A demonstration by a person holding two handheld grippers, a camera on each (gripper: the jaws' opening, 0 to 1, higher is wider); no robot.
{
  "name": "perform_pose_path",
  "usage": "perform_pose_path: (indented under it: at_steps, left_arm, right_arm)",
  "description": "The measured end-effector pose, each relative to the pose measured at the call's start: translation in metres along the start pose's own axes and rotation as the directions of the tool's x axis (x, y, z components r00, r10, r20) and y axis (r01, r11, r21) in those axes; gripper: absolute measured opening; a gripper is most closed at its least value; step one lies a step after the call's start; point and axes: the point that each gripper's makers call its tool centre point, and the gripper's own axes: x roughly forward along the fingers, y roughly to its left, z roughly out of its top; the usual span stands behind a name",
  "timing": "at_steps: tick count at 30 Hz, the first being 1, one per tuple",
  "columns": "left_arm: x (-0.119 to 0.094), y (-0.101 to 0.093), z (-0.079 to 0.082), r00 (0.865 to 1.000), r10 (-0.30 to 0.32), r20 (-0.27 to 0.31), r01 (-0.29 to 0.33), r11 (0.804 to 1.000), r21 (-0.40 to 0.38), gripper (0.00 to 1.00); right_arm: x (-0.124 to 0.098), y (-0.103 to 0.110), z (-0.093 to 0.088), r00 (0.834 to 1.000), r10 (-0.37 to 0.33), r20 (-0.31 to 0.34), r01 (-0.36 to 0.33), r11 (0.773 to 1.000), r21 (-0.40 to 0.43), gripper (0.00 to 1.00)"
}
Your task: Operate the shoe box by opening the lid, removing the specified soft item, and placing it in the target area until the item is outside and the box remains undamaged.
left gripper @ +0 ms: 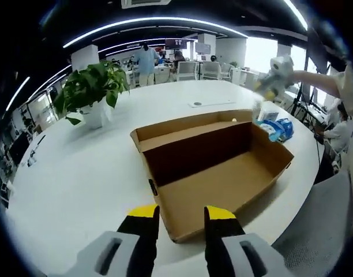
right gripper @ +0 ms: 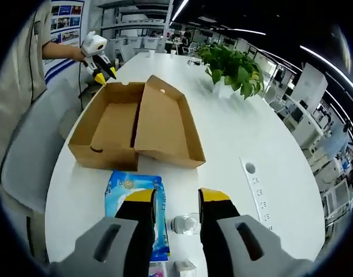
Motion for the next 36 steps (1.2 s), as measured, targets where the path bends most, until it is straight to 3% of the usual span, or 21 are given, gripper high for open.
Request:
perform_pose_path:
  at_steps: [5,10,17,24,30,36]
  left_arm:
    - [0.000,0.006,-0.009,0.999,0.031,-0.025,-0.031,0.999,-0.011,0.24]
    - [0.000,0.009,-0.016,0.998,0.047,-0.038,-0.050,0.996,-0.078,0.16]
    - [0.002,0.012,-0.021,0.997,0.054,-0.046,-0.060,0.989,-0.135,0.10]
    - [0.003,0.014,-0.026,0.998,0.049,-0.042,-0.056,0.982,-0.183,0.06]
    - [0.003,0.013,-0.027,0.999,0.037,-0.028,-0.042,0.978,-0.206,0.05]
    - [0.004,0.014,-0.027,0.999,0.038,-0.023,-0.042,0.978,-0.203,0.05]
  right_arm:
    - [0.007,0.006,0.011,1.000,-0.019,0.006,0.019,0.999,0.034,0.23]
    - [0.019,0.003,0.019,0.998,-0.071,0.000,0.070,0.990,0.125,0.23]
    - [0.034,0.009,0.026,0.995,-0.096,-0.017,0.097,0.978,0.184,0.22]
    - [0.053,0.009,0.028,0.991,-0.123,-0.050,0.132,0.953,0.272,0.22]
    - [0.070,0.004,0.028,0.986,-0.148,-0.071,0.164,0.918,0.361,0.22]
    - [0.085,0.003,0.023,0.981,-0.159,-0.111,0.190,0.900,0.391,0.23]
